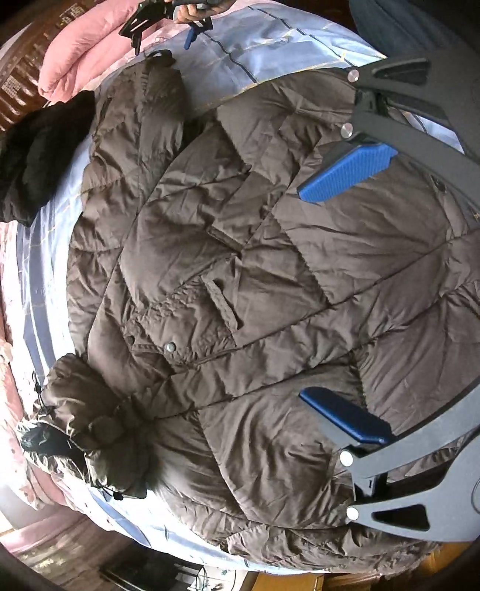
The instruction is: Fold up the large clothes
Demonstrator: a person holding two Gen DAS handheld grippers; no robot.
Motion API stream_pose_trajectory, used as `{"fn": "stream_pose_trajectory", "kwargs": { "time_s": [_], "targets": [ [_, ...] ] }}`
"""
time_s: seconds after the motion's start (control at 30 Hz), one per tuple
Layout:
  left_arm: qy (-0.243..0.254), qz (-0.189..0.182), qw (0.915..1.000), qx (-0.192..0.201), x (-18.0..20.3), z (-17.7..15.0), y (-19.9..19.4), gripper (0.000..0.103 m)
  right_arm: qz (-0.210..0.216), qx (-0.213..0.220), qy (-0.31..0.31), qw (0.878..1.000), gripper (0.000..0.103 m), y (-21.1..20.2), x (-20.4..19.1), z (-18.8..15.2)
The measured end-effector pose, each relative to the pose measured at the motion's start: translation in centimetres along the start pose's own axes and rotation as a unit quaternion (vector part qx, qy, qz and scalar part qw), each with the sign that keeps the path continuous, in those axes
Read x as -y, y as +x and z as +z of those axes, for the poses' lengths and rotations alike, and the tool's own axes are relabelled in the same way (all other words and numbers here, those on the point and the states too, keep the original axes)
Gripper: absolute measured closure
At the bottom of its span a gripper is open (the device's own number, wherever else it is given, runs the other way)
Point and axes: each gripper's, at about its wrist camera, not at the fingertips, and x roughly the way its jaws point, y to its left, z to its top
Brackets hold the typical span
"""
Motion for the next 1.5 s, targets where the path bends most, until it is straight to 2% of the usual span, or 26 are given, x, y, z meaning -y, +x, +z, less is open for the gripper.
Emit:
{"fn": "stream_pose_trajectory", "kwargs": {
  "time_s": [0.1, 0.27, 0.3, 0.33, 0.4, 0.5, 0.53, 0.63, 0.7, 0.73, 0.77, 0.8, 0.83, 0.87, 0.9, 0.97, 1.03, 1.07, 1.1, 1.17, 1.2, 1.23, 1.27, 1.33, 1.4, 1.5],
  "targets": [
    [0.008, 0.005, 0.9999, -0.006, 0.5, -0.4, 0.3, 0.002, 0.008, -0.026, -0.012, 1.0, 0.004, 1.9, -0.8, -0.5],
    [0.018, 0.023, 0.9996, 0.0, 0.7, -0.3, 0.7, 0.002, 0.006, -0.043, -0.096, 0.994, 0.007, 4.9, -4.7, -2.8],
    [0.018, 0.027, 0.9995, 0.001, 0.6, -0.3, 0.8, 0.002, 0.0, -0.04, -0.109, 0.993, 0.024, 5.0, -5.2, -3.3],
    [0.016, 0.031, 0.9994, 0.002, 0.5, -0.2, 0.9, 0.002, 0.002, -0.026, -0.123, 0.992, 0.051, 5.0, -6.0, -3.6],
    [0.01, 0.036, 0.9993, 0.001, 0.0, 0.0, 1.0, 0.002, 0.005, 0.018, -0.158, 0.987, 0.084, 3.7, -7.8, -4.0],
    [-0.01, 0.042, 0.999, 0.004, -1.6, 0.4, 0.6, 0.002, 0.076, 0.087, -0.214, 0.97, 0.091, 0.4, -11.5, -5.9],
    [-0.022, 0.047, 0.9986, 0.01, -2.4, 0.6, 0.1, 0.002, 0.128, 0.096, -0.238, 0.958, 0.091, -1.2, -13.4, -7.2],
    [-0.069, 0.069, 0.9945, 0.037, -5.4, 1.3, -1.7, 0.002, 0.225, 0.072, -0.31, 0.921, 0.091, -3.6, -18.6, -12.3],
    [-0.094, 0.089, 0.99, 0.056, -7.1, 1.6, -3.0, 0.002, 0.266, 0.029, -0.391, 0.881, 0.091, -4.3, -22.2, -18.4],
    [-0.115, 0.113, 0.9839, 0.077, -8.5, 1.7, -4.3, 0.002, 0.274, 0.004, -0.427, 0.862, 0.088, -4.1, -23.4, -21.4],
    [-0.129, 0.128, 0.9793, 0.09, -9.4, 1.7, -5.1, 0.002, 0.281, -0.032, -0.468, 0.837, 0.087, -3.4, -24.6, -25.3],
    [-0.141, 0.138, 0.9752, 0.101, -10.1, 1.6, -5.9, 0.002, 0.278, -0.07, -0.503, 0.815, 0.078, -2.4, -25.4, -28.8],
    [-0.162, 0.149, 0.9687, 0.115, -11.5, 1.4, -7.0, 0.002, 0.27, -0.107, -0.533, 0.795, 0.055, -1.3, -25.8, -31.9],
    [-0.18, 0.154, 0.9638, 0.123, -12.5, 1.1, -7.7, 0.002, 0.247, -0.149, -0.568, 0.771, 0.04, 0.1, -26.0, -35.7],
    [-0.192, 0.155, 0.9604, 0.129, -13.4, 0.8, -8.2, 0.002, 0.227, -0.167, -0.592, 0.755, 0.018, 1.2, -25.9, -38.3],
    [-0.22, 0.156, 0.9531, 0.138, -15.2, 0.1, -9.0, 0.002, 0.199, -0.182, -0.636, 0.723, 0.015, 2.4, -25.4, -42.4],
    [-0.235, 0.158, 0.9495, 0.136, -16.4, -0.4, -9.0, 0.002, 0.186, -0.18, -0.656, 0.709, 0.015, 2.9, -25.3, -43.8],
    [-0.238, 0.157, 0.9496, 0.131, -16.8, -0.6, -8.8, 0.002, 0.186, -0.175, -0.655, 0.711, 0.015, 3.1, -25.7, -43.5],
    [-0.238, 0.155, 0.951, 0.121, -17.2, -0.6, -8.3, 0.002, 0.186, -0.166, -0.647, 0.721, 0.015, 3.1, -25.9, -42.4],
    [-0.234, 0.146, 0.9556, 0.104, -17.2, -0.6, -7.0, 0.002, 0.172, -0.145, -0.62, 0.752, 0.012, 2.5, -25.5, -40.7],
    [-0.228, 0.138, 0.9595, 0.091, -17.0, -0.5, -6.1, 0.002, 0.14, -0.124, -0.6, 0.777, 0.011, 3.0, -25.2, -40.2],
    [-0.219, 0.128, 0.9648, 0.068, -16.8, -0.5, -4.7, 0.002, 0.123, -0.112, -0.589, 0.791, 0.011, 2.5, -24.4, -39.8],
    [-0.212, 0.118, 0.9691, 0.045, -16.6, -0.5, -3.4, 0.002, 0.092, -0.1, -0.563, 0.815, 0.011, 3.1, -24.0, -37.8],
    [-0.2, 0.109, 0.9737, 0.011, -16.1, -0.4, -0.9, 0.002, 0.067, -0.12, -0.506, 0.852, 0.011, 3.6, -21.5, -34.2],
    [-0.181, 0.126, 0.9753, -0.016, -15.3, -0.2, 1.6, 0.002, 0.063, -0.153, -0.453, 0.876, 0.011, 4.5, -19.8, -31.7],
    [-0.159, 0.175, 0.971, -0.035, -14.6, 0.3, 4.3, 0.002, 0.06, -0.179, -0.427, 0.884, 0.011, 5.7, -18.6, -30.8]
  ]
}}
